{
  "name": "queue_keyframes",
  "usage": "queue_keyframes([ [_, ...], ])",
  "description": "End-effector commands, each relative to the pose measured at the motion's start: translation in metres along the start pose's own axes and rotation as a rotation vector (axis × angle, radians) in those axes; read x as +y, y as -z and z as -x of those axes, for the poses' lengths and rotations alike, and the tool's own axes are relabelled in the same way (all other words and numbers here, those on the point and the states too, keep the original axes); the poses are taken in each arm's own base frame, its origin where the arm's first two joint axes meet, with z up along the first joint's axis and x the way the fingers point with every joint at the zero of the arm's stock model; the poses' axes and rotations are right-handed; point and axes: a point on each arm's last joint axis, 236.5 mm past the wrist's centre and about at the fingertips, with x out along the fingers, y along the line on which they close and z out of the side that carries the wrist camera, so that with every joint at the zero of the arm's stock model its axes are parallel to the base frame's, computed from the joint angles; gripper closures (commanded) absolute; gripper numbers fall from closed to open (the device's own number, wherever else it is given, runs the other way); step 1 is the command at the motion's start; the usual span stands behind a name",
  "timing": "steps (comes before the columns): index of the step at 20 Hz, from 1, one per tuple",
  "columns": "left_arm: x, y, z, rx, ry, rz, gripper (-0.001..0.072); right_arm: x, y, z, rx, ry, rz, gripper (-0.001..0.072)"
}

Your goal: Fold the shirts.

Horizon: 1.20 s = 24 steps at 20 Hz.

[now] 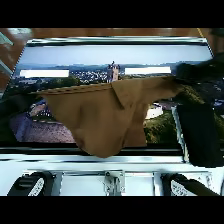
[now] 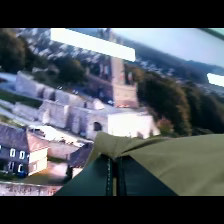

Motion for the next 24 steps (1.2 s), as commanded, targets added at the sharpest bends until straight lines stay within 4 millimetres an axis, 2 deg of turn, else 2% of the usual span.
queue_keyframes([
  [1, 0.047, 0.011, -0.092, 0.056, -0.075, 0.046, 0.0663, -0.009, -0.04, -0.118, -0.01, -0.068, -0.097, 0.0656],
  [4, 0.08, 0.015, -0.158, 0.05, -0.113, 0.157, 0.0662, -0.015, -0.041, -0.194, 0.033, -0.11, -0.177, 0.0656],
  [6, 0.086, 0.046, -0.19, 0.139, -0.11, 0.264, 0.0662, -0.008, -0.033, -0.227, 0.078, -0.166, -0.247, 0.0656],
  [9, 0.089, 0.103, -0.214, 0.313, -0.129, 0.264, 0.0662, -0.003, -0.019, -0.251, 0.143, -0.208, -0.293, 0.0656],
  [10, 0.089, 0.115, -0.216, 0.353, -0.132, 0.267, 0.0661, -0.003, -0.016, -0.252, 0.153, -0.207, -0.294, 0.0641],
  [11, 0.088, 0.124, -0.216, 0.389, -0.133, 0.268, 0.0639, -0.003, -0.017, -0.251, 0.149, -0.208, -0.294, 0.0594],
  [12, 0.088, 0.13, -0.213, 0.417, -0.133, 0.271, 0.0458, -0.002, -0.02, -0.248, 0.14, -0.209, -0.288, 0.0377],
  [13, 0.089, 0.134, -0.207, 0.449, -0.136, 0.283, 0.0096, -0.004, -0.022, -0.24, 0.129, -0.211, -0.27, 0.0175],
  [14, 0.094, 0.138, -0.197, 0.503, -0.143, 0.298, -0.0013, -0.007, -0.025, -0.228, 0.117, -0.21, -0.244, 0.0156],
  [16, 0.108, 0.142, -0.167, 0.648, -0.135, 0.281, -0.0013, -0.022, -0.03, -0.194, 0.089, -0.193, -0.185, 0.0156],
  [17, 0.115, 0.141, -0.147, 0.719, -0.118, 0.262, -0.0013, -0.036, -0.028, -0.174, 0.089, -0.163, -0.164, 0.0156],
  [19, 0.126, 0.145, -0.109, 0.823, -0.097, 0.281, -0.0007, -0.074, -0.005, -0.14, 0.159, -0.057, -0.148, 0.0156],
  [20, 0.131, 0.152, -0.095, 0.86, -0.101, 0.289, -0.0006, -0.089, 0.01, -0.129, 0.212, -0.024, -0.148, 0.0157],
  [22, 0.139, 0.181, -0.078, 0.911, -0.137, 0.304, -0.0008, -0.095, 0.046, -0.122, 0.33, -0.066, -0.176, 0.0156],
  [23, 0.135, 0.205, -0.075, 0.952, -0.117, 0.312, -0.0013, -0.09, 0.063, -0.126, 0.377, -0.121, -0.204, 0.0156],
  [24, 0.128, 0.23, -0.072, 1.01, -0.08, 0.296, -0.0013, -0.081, 0.075, -0.133, 0.409, -0.179, -0.236, 0.0122],
])
